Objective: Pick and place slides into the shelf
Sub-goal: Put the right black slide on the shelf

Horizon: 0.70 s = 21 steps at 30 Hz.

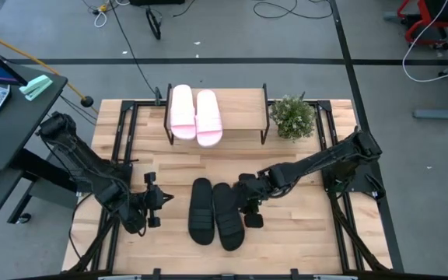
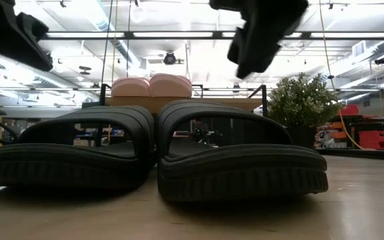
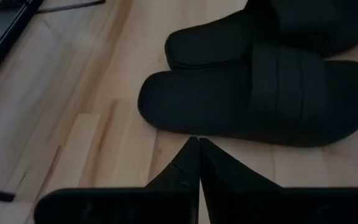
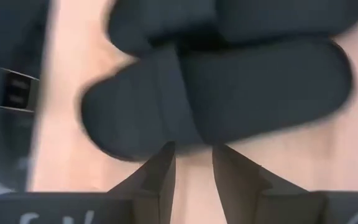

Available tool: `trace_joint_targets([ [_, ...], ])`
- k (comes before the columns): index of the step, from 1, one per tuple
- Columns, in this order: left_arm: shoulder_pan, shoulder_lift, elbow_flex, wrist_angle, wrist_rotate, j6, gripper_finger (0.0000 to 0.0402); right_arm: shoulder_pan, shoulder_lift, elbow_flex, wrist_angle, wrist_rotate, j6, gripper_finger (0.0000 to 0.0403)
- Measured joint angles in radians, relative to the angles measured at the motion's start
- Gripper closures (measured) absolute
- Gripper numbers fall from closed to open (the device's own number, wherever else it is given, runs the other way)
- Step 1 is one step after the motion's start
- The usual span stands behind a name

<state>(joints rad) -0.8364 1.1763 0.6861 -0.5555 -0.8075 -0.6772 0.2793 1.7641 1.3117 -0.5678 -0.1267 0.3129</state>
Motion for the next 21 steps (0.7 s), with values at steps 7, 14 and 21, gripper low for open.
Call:
trace_joint_targets([
  [7,0.040,0.000,-0.039,0.065,0.003,0.096,0.0384,-0.091,0.000,0.000,0.059,-0.145,-0.065,0.0275],
  [14,0.070,0.000,-0.039,0.066,0.024,0.174,0.0373,-0.128,0.000,0.000,0.069,-0.168,-0.202,0.0234],
  [21,0.087,0.000,-0.039,0.073,0.115,0.168,0.0380,-0.137,0.040,0.002,0.088,-0.183,-0.196,0.0191],
])
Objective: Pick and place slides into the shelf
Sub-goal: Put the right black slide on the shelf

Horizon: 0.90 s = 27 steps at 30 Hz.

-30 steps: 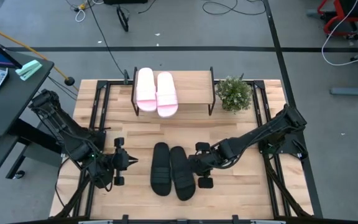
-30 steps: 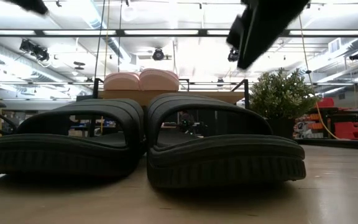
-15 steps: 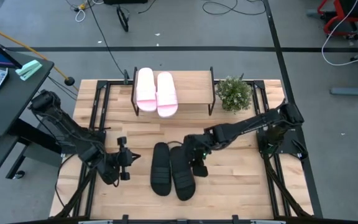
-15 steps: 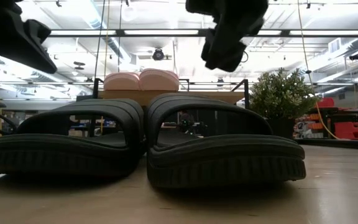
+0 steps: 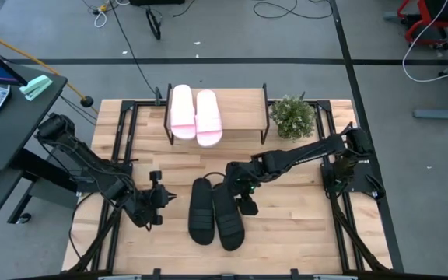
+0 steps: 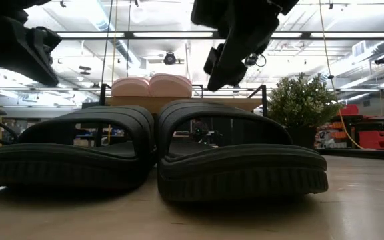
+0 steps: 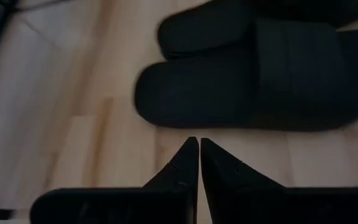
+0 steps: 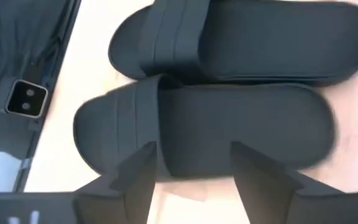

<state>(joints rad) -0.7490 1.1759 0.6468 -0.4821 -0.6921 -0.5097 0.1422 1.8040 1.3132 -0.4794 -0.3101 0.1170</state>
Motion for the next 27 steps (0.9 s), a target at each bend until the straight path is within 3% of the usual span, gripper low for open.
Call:
trace_joint_targets([
  [8,-0.026,0.000,0.000,0.007,0.100,-0.066,0.0373,-0.037,0.036,0.000,0.015,-0.107,0.043,0.0192],
  [16,-0.072,0.000,0.000,0.015,0.105,-0.134,0.0361,-0.031,0.077,0.001,0.049,-0.213,0.113,0.0196],
  [22,-0.075,0.002,0.000,0.018,0.104,-0.141,0.0368,0.003,0.115,0.000,0.069,-0.210,0.091,0.0198],
  [27,-0.072,0.002,0.000,0.015,0.102,-0.136,0.0367,0.028,0.115,0.000,0.085,-0.144,0.066,0.0198],
])
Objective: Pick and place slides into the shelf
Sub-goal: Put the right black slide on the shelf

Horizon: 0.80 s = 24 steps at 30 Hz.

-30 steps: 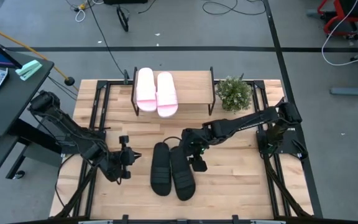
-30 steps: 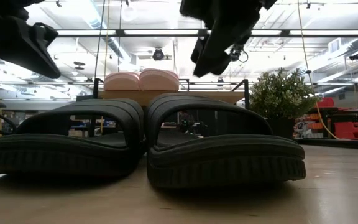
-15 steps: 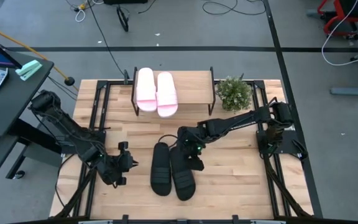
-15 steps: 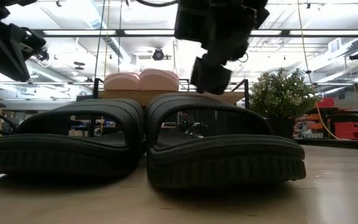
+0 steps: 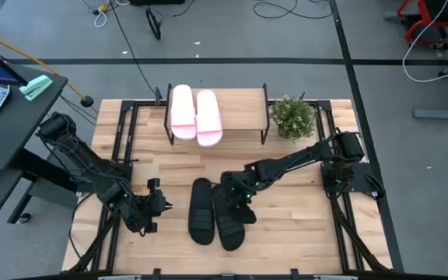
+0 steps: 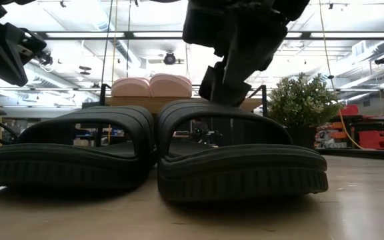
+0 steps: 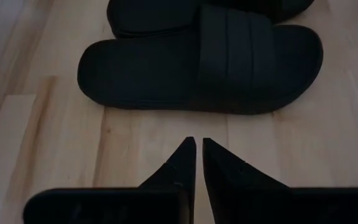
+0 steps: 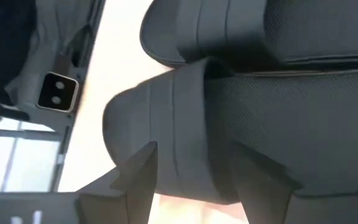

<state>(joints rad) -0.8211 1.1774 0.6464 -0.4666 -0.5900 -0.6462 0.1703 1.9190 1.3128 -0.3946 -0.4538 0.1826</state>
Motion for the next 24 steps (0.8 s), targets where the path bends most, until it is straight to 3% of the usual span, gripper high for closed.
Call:
trace_joint_targets([
  [13,-0.003,0.000,0.000,-0.006,0.000,-0.023,0.0371,0.017,-0.001,0.000,-0.036,0.065,-0.058,0.0201],
  [24,0.000,0.000,0.000,-0.019,-0.001,-0.023,0.0361,0.096,-0.038,0.043,-0.121,0.228,-0.107,0.0202],
])
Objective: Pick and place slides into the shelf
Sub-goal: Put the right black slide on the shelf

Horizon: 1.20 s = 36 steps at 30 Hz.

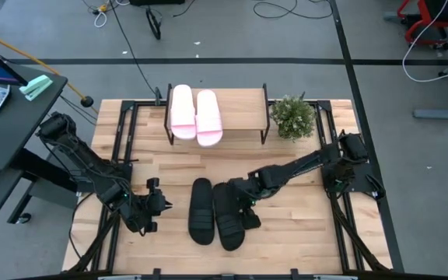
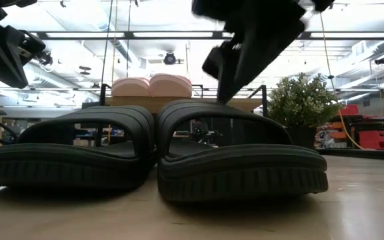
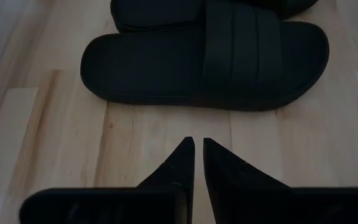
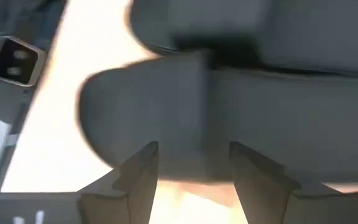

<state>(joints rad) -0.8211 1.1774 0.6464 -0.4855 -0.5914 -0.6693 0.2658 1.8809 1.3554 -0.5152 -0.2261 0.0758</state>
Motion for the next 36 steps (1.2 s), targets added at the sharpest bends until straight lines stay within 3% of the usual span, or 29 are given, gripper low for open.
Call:
trace_joint_targets([
  [7,0.000,0.000,0.000,0.015,-0.011,0.001,0.0371,0.041,0.000,0.002,-0.023,0.073,-0.036,0.0202],
  [15,0.000,0.000,0.000,0.020,-0.017,0.009,0.0363,-0.055,0.001,0.003,0.015,-0.022,0.010,0.0203],
  [22,0.000,0.000,0.000,0.018,-0.017,0.012,0.0360,-0.053,0.023,0.003,0.058,-0.098,0.037,0.0202],
  [36,0.000,0.000,0.000,0.021,-0.017,0.000,0.0359,-0.054,0.024,-0.004,0.153,-0.068,0.063,0.0202],
])
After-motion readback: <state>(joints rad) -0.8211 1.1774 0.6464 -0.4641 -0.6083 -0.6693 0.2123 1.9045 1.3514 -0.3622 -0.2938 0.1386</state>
